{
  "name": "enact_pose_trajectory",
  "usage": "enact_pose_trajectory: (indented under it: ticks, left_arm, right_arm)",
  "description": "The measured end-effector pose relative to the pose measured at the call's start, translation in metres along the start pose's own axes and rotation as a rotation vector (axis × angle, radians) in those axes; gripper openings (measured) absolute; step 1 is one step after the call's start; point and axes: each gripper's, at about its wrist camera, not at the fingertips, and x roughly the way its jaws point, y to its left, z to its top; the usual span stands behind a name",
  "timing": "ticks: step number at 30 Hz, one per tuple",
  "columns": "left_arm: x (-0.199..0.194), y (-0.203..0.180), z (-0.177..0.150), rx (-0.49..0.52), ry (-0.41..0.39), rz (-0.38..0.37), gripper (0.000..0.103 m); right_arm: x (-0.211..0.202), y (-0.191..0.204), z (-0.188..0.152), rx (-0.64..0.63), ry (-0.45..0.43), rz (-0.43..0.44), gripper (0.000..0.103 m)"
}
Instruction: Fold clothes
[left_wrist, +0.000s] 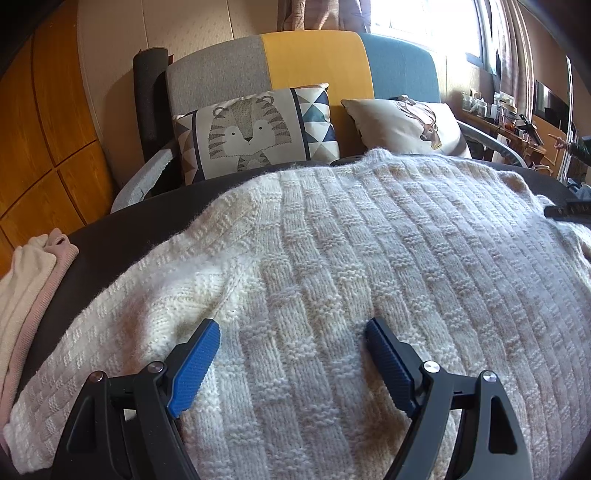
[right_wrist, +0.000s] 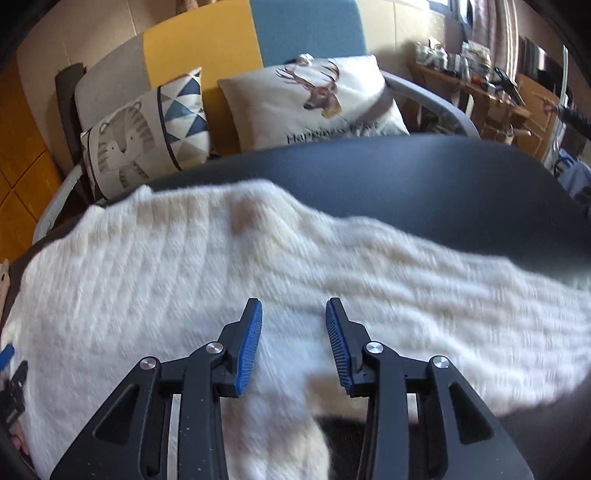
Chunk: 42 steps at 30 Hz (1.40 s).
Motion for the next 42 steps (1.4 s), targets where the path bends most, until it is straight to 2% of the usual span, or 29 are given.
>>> enact_pose_trajectory:
  ticks: [4,8,11,17,22,25,27,29,31,38,39,41,42]
  left_arm:
    - [-0.001,-0.001,0.000,0.006,0.001,0.007,0.085]
    - [0.000,-0.001,0.001,0.007,0.005,0.007,0.085]
    - [0.001,0.001,0.001,0.002,0.011,-0.001,0.085]
    - [0.003,0.005,0.003,-0.016,0.036,-0.024,0.085]
    - [0.000,0.006,0.009,-0.039,0.091,-0.024,0.085]
    - [-0.010,0.005,0.011,-0.078,0.082,-0.019,0.082]
    - [-0.014,0.004,0.007,-0.102,0.080,-0.049,0.082]
    - [-0.015,-0.001,-0.002,-0.100,0.097,-0.058,0.082]
    - [-0.019,-0.003,-0.010,-0.094,0.079,-0.051,0.082]
    - [-0.019,0.002,-0.011,-0.101,0.099,-0.063,0.083]
    - [-0.022,0.002,-0.011,-0.098,0.101,-0.064,0.083]
    - [-0.030,0.000,-0.014,-0.095,0.096,-0.065,0.082]
    - [-0.034,-0.001,-0.016,-0.092,0.093,-0.073,0.082]
  right_arm:
    - [0.005,-0.002,-0.007,-0.047,-0.010,-0.045,0.040]
    - [0.002,-0.002,0.000,-0.009,0.018,-0.049,0.042]
    - [-0.023,0.003,-0.008,0.039,-0.041,0.045,0.042]
    - [-0.051,0.036,-0.033,-0.094,-0.033,0.076,0.042]
    - [-0.056,0.042,-0.055,-0.106,-0.009,0.071,0.042]
    - [-0.050,0.035,-0.067,-0.085,0.012,0.052,0.042]
    - [-0.046,0.026,-0.073,-0.074,0.001,0.053,0.042]
    - [-0.047,0.022,-0.075,-0.064,-0.015,0.033,0.042]
    - [-0.047,0.019,-0.075,-0.048,-0.018,0.018,0.042]
    - [-0.055,0.024,-0.070,-0.051,0.010,-0.024,0.043]
    - [-0.064,0.027,-0.071,-0.037,-0.006,-0.020,0.043]
    - [-0.085,0.037,-0.077,-0.043,-0.046,0.055,0.044]
    - [-0.091,0.047,-0.081,-0.073,-0.037,0.078,0.049]
